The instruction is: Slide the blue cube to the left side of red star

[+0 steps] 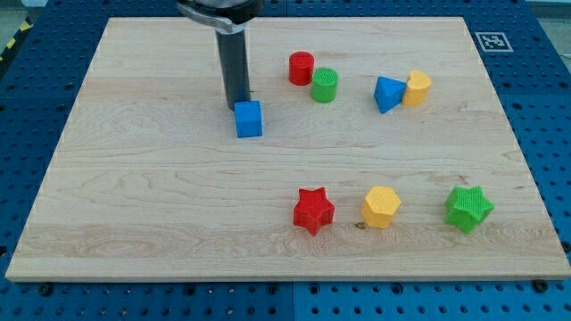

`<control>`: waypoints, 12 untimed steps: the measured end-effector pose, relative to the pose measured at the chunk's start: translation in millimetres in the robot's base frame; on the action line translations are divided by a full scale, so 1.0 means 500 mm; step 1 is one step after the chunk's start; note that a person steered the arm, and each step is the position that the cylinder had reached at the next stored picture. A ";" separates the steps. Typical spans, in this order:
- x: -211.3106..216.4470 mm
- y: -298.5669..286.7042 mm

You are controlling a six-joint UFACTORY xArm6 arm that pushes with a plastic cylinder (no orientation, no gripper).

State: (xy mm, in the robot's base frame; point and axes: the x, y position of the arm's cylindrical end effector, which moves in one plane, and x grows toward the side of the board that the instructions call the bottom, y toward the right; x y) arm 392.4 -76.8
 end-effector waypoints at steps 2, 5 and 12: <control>0.038 0.007; 0.038 0.062; 0.111 0.179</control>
State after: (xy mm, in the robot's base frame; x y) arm 447.8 12.9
